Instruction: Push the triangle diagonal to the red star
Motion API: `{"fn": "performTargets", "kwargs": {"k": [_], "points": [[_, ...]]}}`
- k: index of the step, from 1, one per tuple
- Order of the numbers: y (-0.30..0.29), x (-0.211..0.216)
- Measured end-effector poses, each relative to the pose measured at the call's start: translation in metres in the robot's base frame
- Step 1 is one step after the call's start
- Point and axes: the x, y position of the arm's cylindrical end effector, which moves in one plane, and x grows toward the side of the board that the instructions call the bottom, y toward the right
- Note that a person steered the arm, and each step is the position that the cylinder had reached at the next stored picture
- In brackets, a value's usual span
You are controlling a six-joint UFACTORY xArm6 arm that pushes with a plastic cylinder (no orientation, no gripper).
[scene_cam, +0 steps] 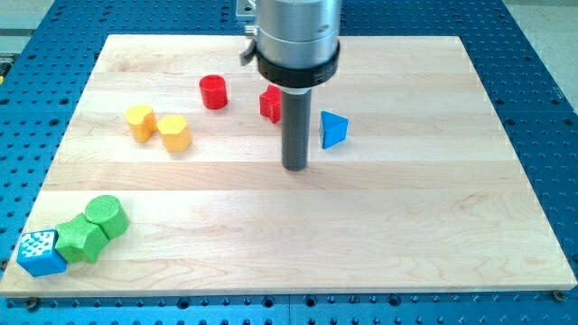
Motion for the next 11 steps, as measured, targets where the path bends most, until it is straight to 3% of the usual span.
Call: {"fn": "performTargets", "kwargs": {"k": [3, 6, 8, 10, 11], "points": [[0.04, 0.0], [0.16, -0.023], [0.08, -0.068], [-0.075, -0.025], [-0.059, -0.027]]}}
